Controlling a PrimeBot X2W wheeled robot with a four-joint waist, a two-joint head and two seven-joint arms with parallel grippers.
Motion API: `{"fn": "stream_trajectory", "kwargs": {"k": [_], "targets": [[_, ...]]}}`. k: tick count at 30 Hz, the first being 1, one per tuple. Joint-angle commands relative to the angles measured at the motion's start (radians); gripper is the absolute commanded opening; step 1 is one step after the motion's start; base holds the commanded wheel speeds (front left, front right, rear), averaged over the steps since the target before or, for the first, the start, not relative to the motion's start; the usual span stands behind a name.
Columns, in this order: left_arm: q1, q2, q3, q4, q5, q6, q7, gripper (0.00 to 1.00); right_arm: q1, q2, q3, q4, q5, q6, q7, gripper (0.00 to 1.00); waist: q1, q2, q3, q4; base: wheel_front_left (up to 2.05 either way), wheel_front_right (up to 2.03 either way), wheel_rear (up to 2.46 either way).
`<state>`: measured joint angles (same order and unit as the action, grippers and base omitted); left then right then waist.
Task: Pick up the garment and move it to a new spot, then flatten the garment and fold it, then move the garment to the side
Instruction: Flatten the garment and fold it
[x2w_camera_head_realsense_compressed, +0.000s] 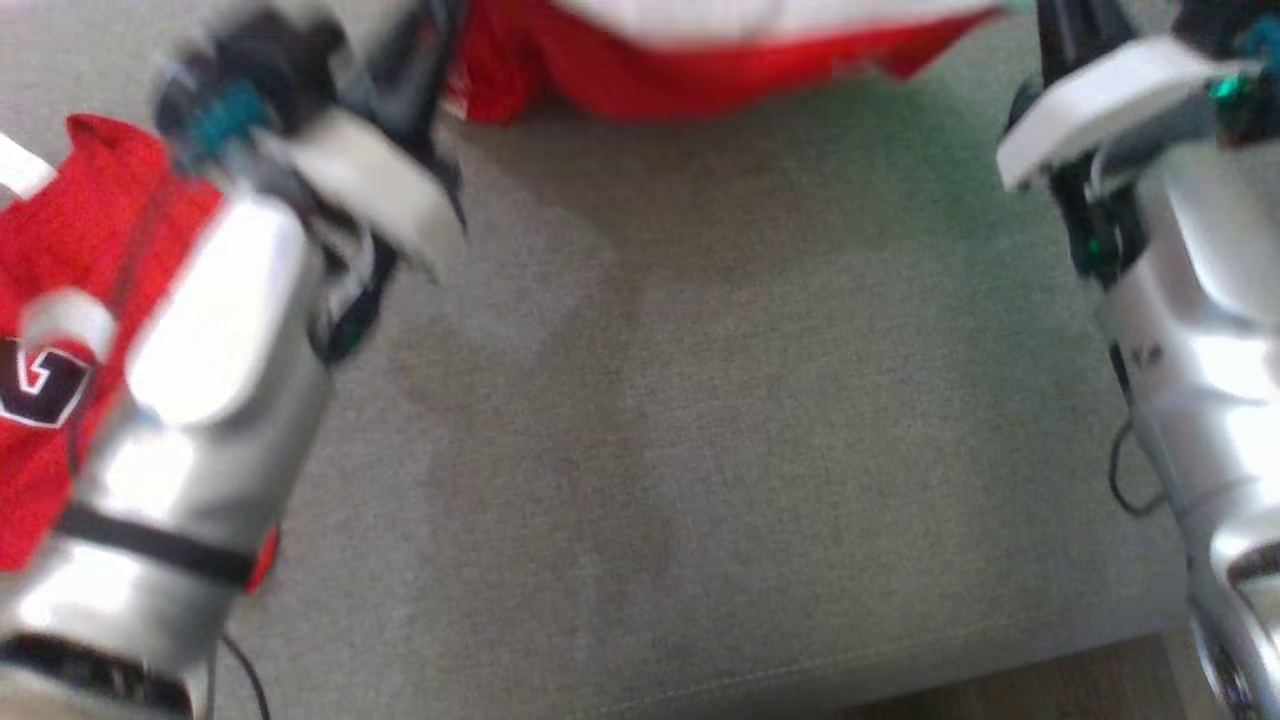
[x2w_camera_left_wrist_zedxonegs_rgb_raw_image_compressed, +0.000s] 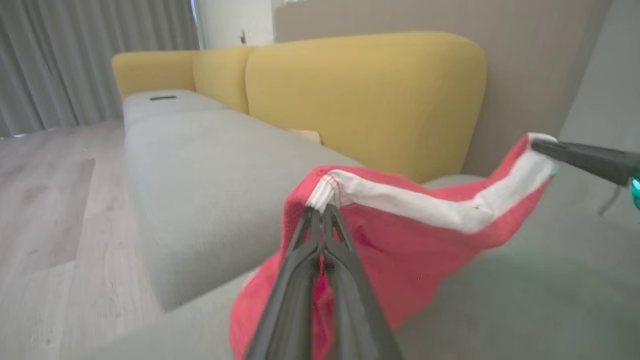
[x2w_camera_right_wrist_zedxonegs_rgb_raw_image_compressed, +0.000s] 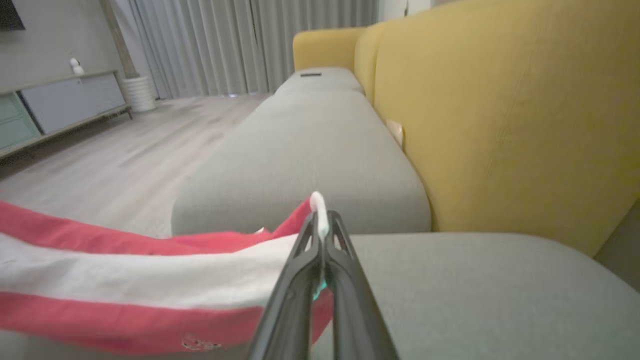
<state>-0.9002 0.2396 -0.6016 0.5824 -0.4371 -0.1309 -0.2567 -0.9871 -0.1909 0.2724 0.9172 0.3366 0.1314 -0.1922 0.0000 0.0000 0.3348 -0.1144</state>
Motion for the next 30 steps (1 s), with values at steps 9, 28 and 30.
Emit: {"fn": "stream_trajectory", "kwargs": {"k": [9,28,30], "targets": [[0.272,0.094,-0.097,-0.159,0.005,0.0,-0.005,0.0,0.267,-0.197,0.201,-0.207,0.204,-0.001,0.152,0.0,0.0,0.0,-0.114,0.025,0.0,0.0,0.0],[0.59,0.15,-0.15,-0.35,0.01,0.012,-0.005,0.0,0.732,-0.438,0.145,-0.624,0.352,-0.001,0.414,0.0,0.0,0.0,-0.267,0.018,0.0,0.0,0.0],[0.615,0.157,-0.157,-0.383,0.009,0.019,0.0,0.0,0.784,-0.454,0.119,-0.675,0.355,-0.001,0.448,0.0,0.0,0.0,-0.274,0.02,0.0,0.0,0.0]]}}
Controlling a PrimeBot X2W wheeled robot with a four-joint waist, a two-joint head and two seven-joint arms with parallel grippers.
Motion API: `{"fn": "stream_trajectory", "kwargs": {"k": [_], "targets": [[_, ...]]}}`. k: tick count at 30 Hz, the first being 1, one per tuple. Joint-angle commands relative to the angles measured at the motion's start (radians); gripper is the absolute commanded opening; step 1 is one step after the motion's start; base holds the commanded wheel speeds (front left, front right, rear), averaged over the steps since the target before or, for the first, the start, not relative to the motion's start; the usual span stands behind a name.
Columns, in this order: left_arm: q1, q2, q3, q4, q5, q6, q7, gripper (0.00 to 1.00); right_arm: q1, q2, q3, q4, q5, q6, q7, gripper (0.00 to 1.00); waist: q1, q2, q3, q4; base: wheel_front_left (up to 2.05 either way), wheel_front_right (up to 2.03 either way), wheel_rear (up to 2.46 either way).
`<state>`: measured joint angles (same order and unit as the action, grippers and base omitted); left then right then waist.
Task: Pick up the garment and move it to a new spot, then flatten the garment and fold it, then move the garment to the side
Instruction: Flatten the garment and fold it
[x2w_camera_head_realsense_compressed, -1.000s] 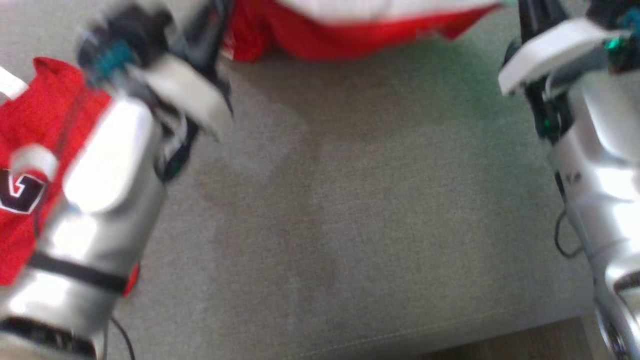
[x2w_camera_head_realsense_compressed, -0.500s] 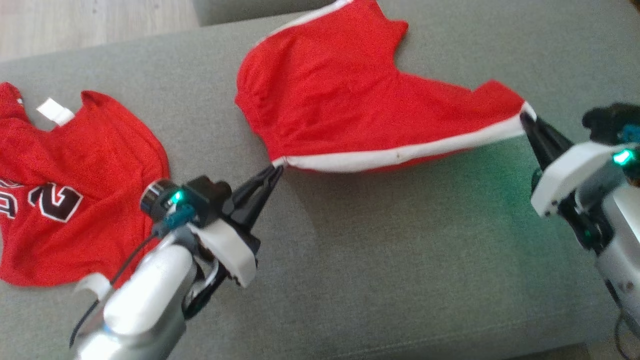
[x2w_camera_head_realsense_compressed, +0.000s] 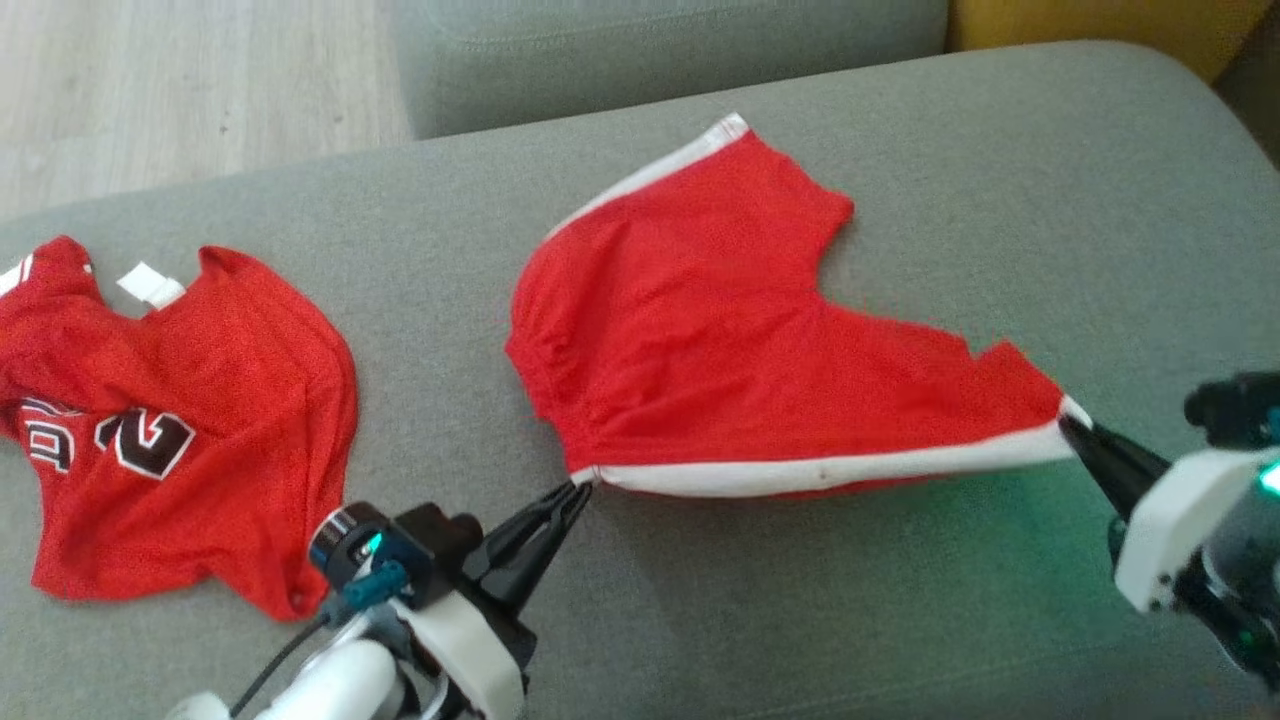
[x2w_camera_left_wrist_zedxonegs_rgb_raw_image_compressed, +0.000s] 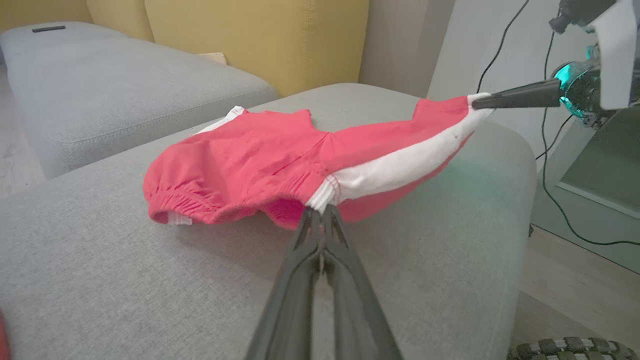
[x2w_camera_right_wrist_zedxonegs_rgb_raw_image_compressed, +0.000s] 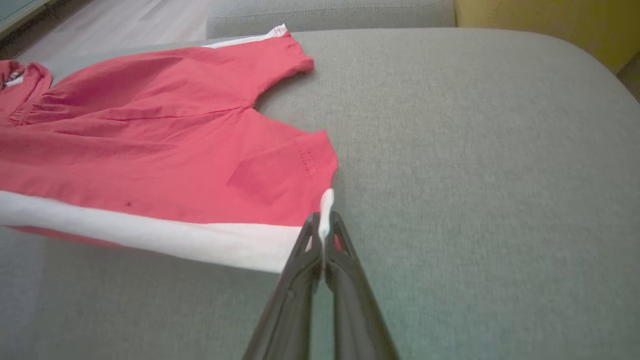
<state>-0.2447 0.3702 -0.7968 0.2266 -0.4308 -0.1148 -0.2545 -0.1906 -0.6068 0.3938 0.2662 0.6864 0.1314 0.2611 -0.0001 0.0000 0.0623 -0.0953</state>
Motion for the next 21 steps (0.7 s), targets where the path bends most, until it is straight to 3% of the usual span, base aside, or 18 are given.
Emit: {"fn": "stream_trajectory", "kwargs": {"k": [1,11,21], "targets": [[-0.032,0.031,0.036,-0.044,0.003,0.007,0.004,0.0,0.01,-0.044,-0.02,-0.049,0.004,-0.001,0.009,0.0,0.0001,0.0,-0.003,0.002,0.0,0.0,0.0],[-0.096,0.036,0.044,-0.113,0.006,0.021,0.053,0.0,0.021,0.002,-0.175,-0.199,-0.079,-0.001,0.093,0.0,0.0001,0.0,0.066,0.027,0.0,0.0,0.0],[-0.245,0.004,0.089,-0.058,0.006,0.028,0.056,0.0,-0.156,0.046,-0.189,-0.187,-0.161,-0.001,0.1,0.0,0.0001,0.0,0.166,0.062,0.0,0.0,0.0]]}}
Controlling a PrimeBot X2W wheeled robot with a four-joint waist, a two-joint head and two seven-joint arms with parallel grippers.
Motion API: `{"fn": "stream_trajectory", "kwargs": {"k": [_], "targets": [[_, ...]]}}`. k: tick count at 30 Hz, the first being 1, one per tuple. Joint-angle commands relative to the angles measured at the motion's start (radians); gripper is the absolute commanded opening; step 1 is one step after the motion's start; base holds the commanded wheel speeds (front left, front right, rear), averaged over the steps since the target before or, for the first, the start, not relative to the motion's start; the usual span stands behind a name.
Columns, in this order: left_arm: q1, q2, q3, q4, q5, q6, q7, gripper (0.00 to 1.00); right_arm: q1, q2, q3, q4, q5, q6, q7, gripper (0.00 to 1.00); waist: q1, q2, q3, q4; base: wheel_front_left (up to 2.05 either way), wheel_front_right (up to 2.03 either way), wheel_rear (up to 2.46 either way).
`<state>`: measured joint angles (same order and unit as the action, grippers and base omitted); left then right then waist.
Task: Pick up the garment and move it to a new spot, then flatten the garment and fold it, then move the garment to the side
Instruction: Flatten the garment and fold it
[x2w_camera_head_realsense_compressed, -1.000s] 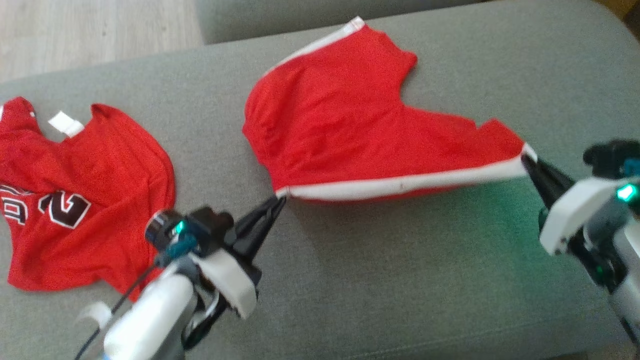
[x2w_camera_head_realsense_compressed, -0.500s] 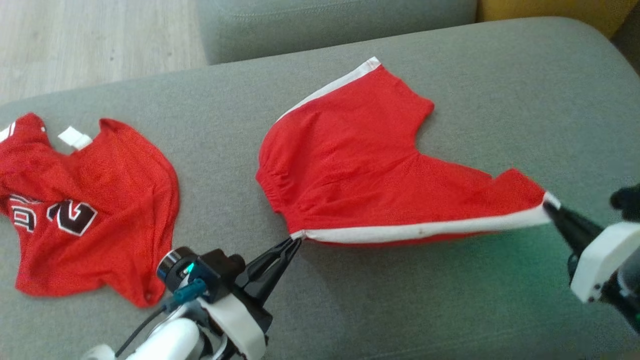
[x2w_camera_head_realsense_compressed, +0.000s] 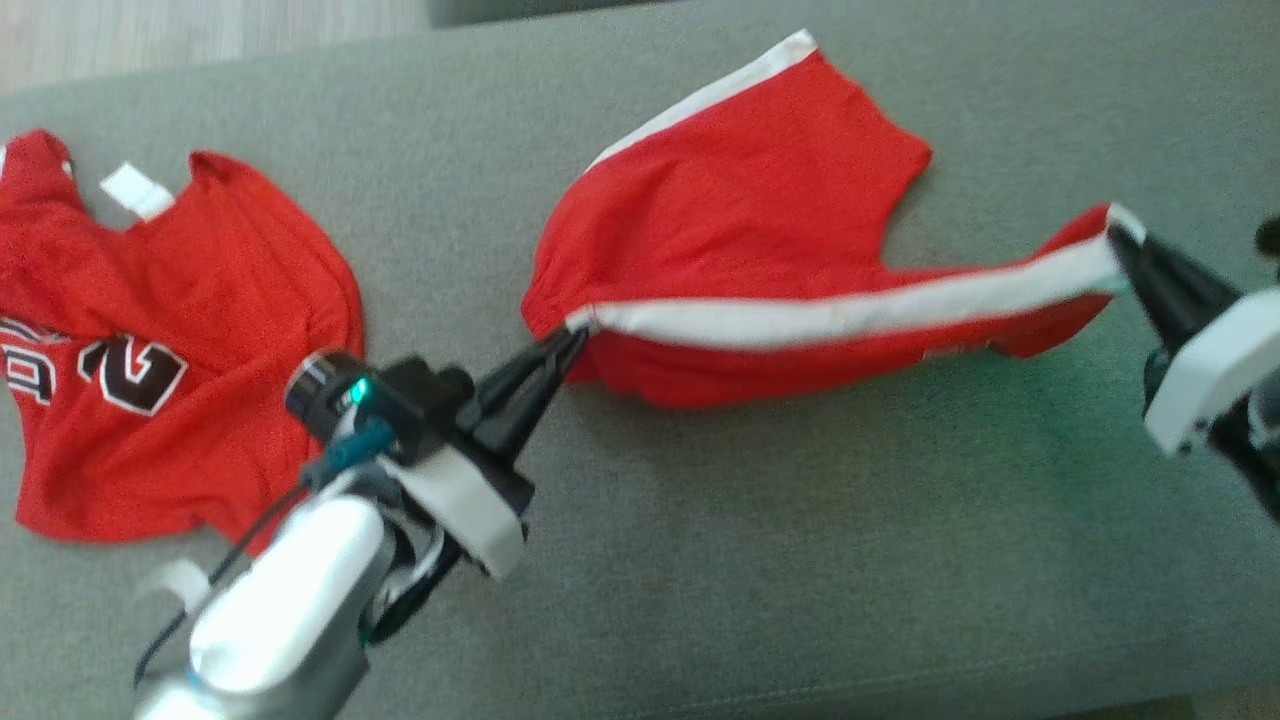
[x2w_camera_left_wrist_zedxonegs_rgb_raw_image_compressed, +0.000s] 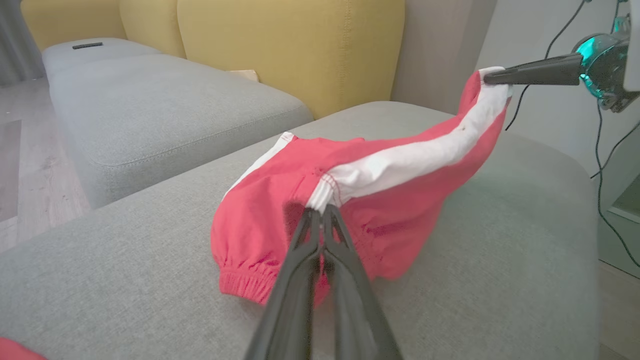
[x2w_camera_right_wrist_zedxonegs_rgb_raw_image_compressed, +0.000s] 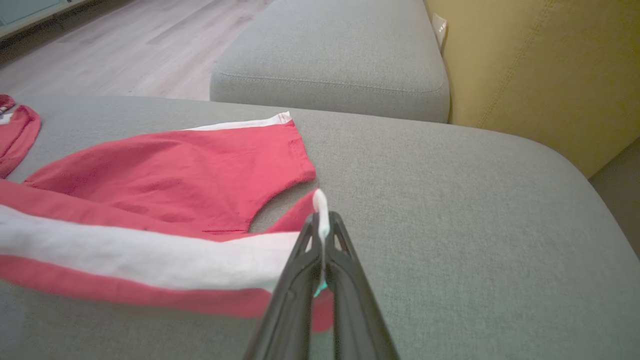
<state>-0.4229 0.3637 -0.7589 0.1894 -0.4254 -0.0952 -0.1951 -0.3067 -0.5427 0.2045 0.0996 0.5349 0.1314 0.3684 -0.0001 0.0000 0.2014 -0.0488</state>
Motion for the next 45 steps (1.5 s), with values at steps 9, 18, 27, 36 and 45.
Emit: {"fn": "stream_trajectory", "kwargs": {"k": [9,18,27,36,45], "targets": [[-0.203,-0.029,0.063,0.049,-0.003,0.0,0.006,0.0,-0.307,-0.005,0.076,0.105,-0.055,-0.001,-0.052,0.0,0.0001,0.0,0.135,0.058,0.0,0.0,0.0],[-0.283,-0.089,0.065,0.143,-0.007,0.001,-0.013,0.0,-0.572,0.001,0.2,0.29,-0.077,-0.001,-0.099,0.0,0.0001,0.0,0.222,0.126,0.0,0.0,0.0],[-0.332,-0.158,0.058,0.226,-0.013,-0.007,-0.05,0.0,-0.758,-0.003,0.345,0.514,-0.084,-0.001,-0.16,0.0,0.0001,0.0,0.286,0.189,0.0,0.0,0.0],[-0.397,-0.21,0.073,0.299,-0.007,-0.015,-0.065,0.0,-0.902,0.008,0.424,0.689,-0.047,-0.001,-0.236,0.0,0.0001,0.0,0.337,0.214,0.0,0.0,0.0],[-0.389,-0.218,0.11,0.361,0.005,-0.007,-0.066,1.0,-0.921,0.041,0.472,0.789,0.001,-0.001,-0.348,1.0,0.0001,0.0,0.294,0.184,0.0,0.0,0.0]]}}
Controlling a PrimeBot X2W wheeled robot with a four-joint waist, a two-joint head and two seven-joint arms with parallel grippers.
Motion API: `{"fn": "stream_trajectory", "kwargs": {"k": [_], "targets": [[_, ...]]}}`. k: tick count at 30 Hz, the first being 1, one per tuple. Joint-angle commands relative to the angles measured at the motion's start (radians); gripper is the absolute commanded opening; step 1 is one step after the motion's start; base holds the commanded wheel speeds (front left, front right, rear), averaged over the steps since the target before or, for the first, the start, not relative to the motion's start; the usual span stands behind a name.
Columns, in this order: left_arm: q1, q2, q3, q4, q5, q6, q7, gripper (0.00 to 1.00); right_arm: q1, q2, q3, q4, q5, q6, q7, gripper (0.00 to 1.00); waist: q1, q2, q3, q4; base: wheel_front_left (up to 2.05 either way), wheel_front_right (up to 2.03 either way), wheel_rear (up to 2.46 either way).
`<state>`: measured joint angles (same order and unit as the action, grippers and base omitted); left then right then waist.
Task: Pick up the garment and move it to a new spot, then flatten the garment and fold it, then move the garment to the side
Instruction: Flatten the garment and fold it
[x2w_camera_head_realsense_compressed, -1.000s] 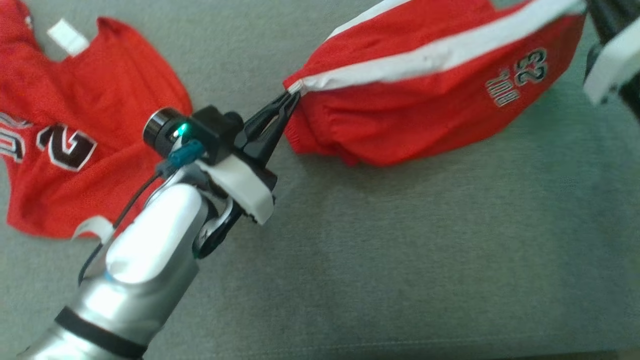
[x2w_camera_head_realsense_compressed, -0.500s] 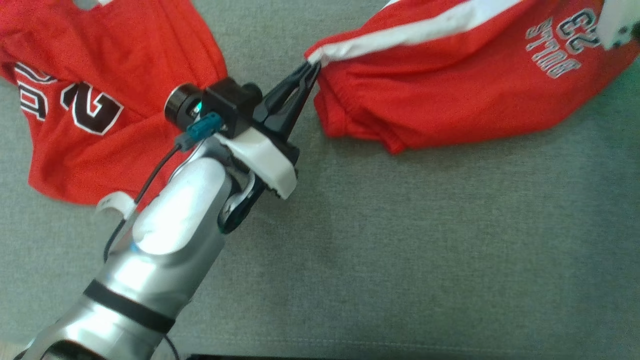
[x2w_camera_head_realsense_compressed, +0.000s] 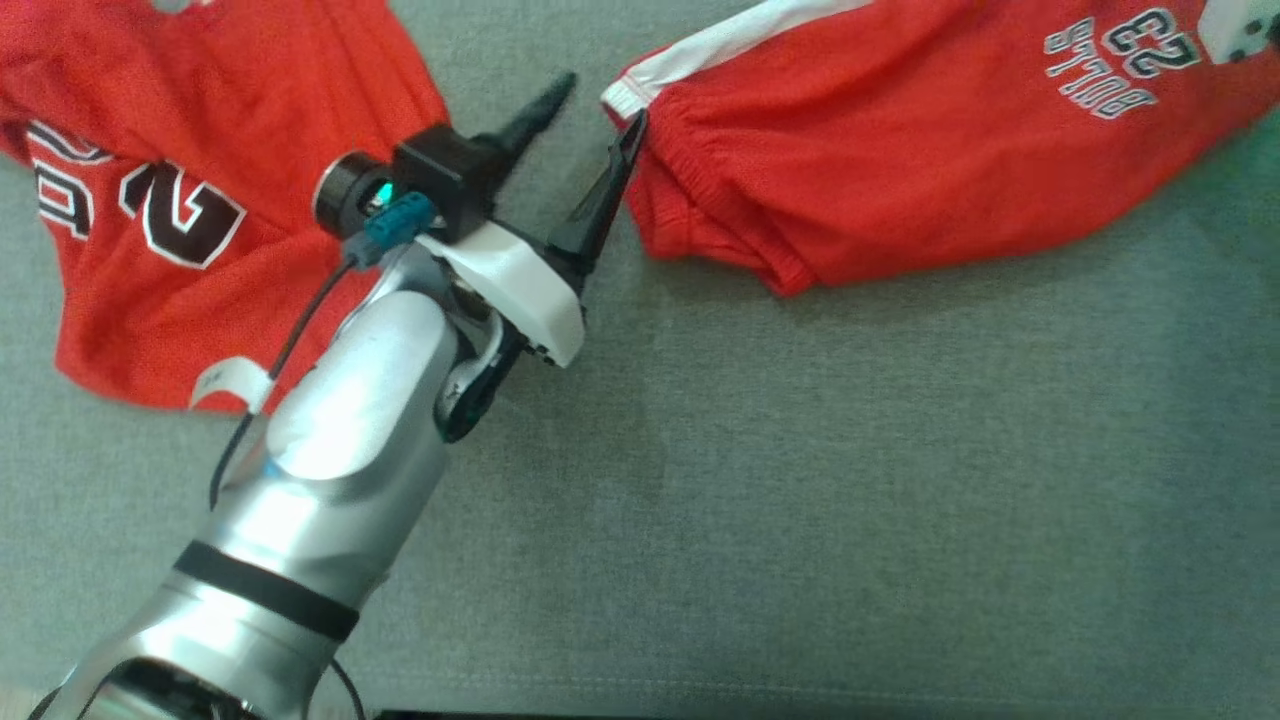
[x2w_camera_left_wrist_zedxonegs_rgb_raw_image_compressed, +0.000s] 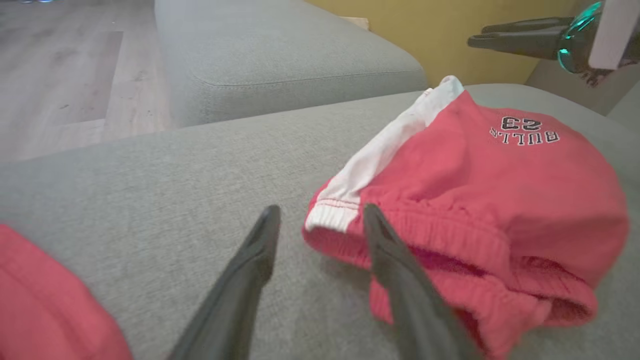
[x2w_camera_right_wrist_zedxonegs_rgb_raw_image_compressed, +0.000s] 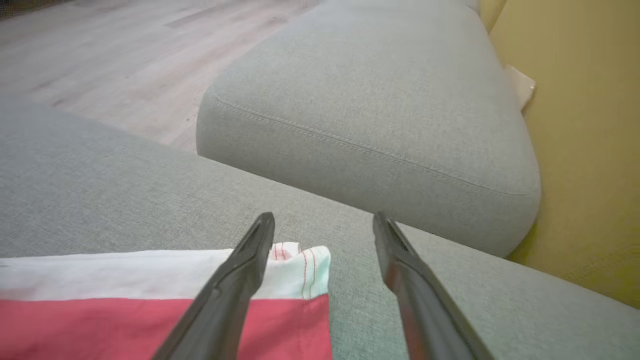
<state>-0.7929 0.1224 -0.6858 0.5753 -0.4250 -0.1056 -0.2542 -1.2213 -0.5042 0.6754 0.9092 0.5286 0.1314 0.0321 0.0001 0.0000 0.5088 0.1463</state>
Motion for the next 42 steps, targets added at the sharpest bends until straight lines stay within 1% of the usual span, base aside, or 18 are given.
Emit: {"fn": "stream_trajectory", "kwargs": {"k": [1,7,8,14,18,21,24,26,29,32,35,38,42], "targets": [[-0.012,0.026,0.047,-0.026,0.006,0.005,-0.007,1.0,0.001,0.007,0.002,-0.018,0.02,-0.001,-0.028,1.0,-0.0001,0.0,-0.027,-0.018,0.0,0.0,0.0],[0.04,0.041,0.114,-0.052,0.009,0.019,-0.007,1.0,0.059,0.016,-0.012,-0.037,0.104,-0.001,-0.132,1.0,-0.0001,0.0,-0.106,-0.07,0.0,0.0,0.0],[0.04,0.041,0.114,-0.052,0.009,0.019,-0.007,1.0,0.059,0.016,-0.012,-0.037,0.104,-0.001,-0.132,1.0,-0.0001,0.0,-0.106,-0.07,0.0,0.0,0.0],[0.113,0.04,0.206,-0.136,0.01,0.046,-0.007,1.0,0.144,0.025,-0.057,-0.094,0.146,-0.001,-0.242,1.0,-0.0001,0.0,-0.191,-0.117,0.0,0.0,0.0],[0.184,0.021,0.281,-0.217,0.009,0.064,-0.008,1.0,0.23,0.046,-0.121,-0.15,0.146,-0.001,-0.28,1.0,-0.0001,0.0,-0.246,-0.142,0.0,0.0,0.0],[0.252,0.002,0.342,-0.284,0.014,0.074,-0.008,1.0,0.313,0.068,-0.187,-0.201,0.116,-0.001,-0.29,1.0,-0.0001,0.0,-0.287,-0.159,0.0,0.0,0.0],[0.335,-0.018,0.401,-0.345,0.02,0.08,-0.008,1.0,0.418,0.109,-0.273,-0.263,0.068,-0.001,-0.293,1.0,-0.0001,0.0,-0.325,-0.174,0.0,0.0,0.0],[0.39,-0.031,0.429,-0.376,0.03,0.076,-0.008,1.0,0.499,0.14,-0.339,-0.317,0.015,-0.001,-0.293,1.0,-0.0001,0.0,-0.347,-0.179,0.0,0.0,0.0],[0.468,-0.048,0.46,-0.407,0.053,0.069,-0.008,1.0,0.636,0.205,-0.433,-0.406,-0.077,-0.001,-0.294,1.0,-0.0001,0.0,-0.374,-0.185,0.0,0.0,0.0],[0.538,-0.059,0.475,-0.423,0.079,0.061,-0.008,1.0,0.763,0.278,-0.503,-0.487,-0.172,-0.001,-0.294,1.0,-0.0001,0.0,-0.393,-0.189,0.0,0.0,0.0],[0.596,-0.067,0.49,-0.432,0.089,0.055,-0.008,1.0,0.863,0.354,-0.569,-0.549,-0.228,-0.001,-0.289,1.0,-0.0001,0.0,-0.405,-0.191,0.0,0.0,0.0],[0.634,-0.07,0.497,-0.43,0.097,0.049,-0.008,1.0,0.93,0.403,-0.621,-0.598,-0.258,-0.001,-0.272,1.0,-0.0001,0.0,-0.411,-0.191,0.0,0.0,0.0],[0.655,-0.072,0.495,-0.44,0.084,0.047,-0.008,1.0,0.981,0.433,-0.644,-0.652,-0.284,-0.001,-0.245,1.0,-0.0001,0.0,-0.41,-0.19,0.0,0.0,0.0]]}}
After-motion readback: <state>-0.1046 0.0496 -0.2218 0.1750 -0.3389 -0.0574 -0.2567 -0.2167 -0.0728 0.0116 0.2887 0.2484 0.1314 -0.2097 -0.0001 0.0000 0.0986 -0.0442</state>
